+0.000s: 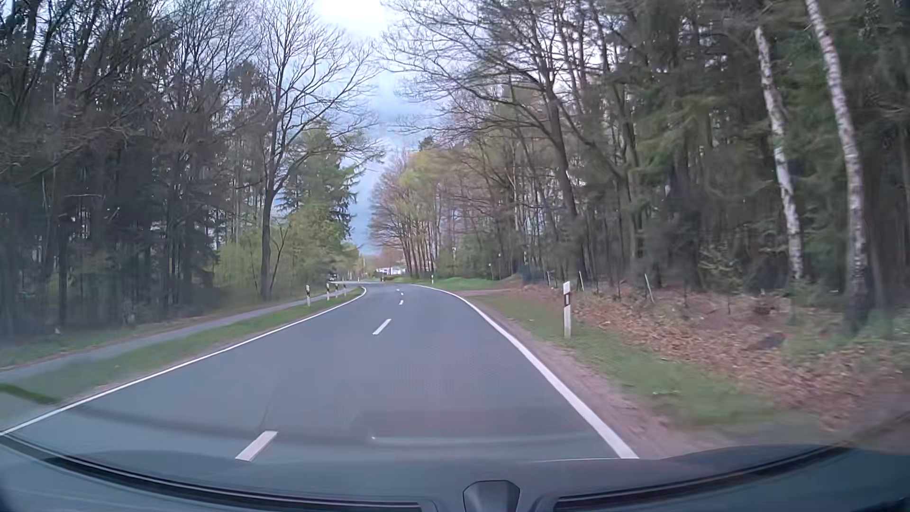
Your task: Follow the waypoints while adhering to traffic rules and regulations
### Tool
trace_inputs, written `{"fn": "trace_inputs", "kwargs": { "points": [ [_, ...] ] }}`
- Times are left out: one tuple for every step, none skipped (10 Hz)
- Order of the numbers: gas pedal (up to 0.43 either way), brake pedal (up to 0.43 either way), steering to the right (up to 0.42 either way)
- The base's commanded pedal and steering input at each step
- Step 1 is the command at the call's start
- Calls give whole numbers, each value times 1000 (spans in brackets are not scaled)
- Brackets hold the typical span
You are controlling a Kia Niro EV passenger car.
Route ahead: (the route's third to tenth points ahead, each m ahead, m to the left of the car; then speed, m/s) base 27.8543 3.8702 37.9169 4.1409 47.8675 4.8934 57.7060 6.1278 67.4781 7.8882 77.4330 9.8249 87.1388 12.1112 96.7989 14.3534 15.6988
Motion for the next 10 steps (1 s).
{"fn": "trace_inputs", "kwargs": {
  "points": [
    [79, 0, -11],
    [79, 0, -10],
    [79, 0, -10],
    [79, 0, -11],
    [79, 0, -12],
    [79, 0, -13],
    [79, 0, -16],
    [79, 0, -16],
    [79, 0, -16],
    [79, 0, -16]
  ]
}}
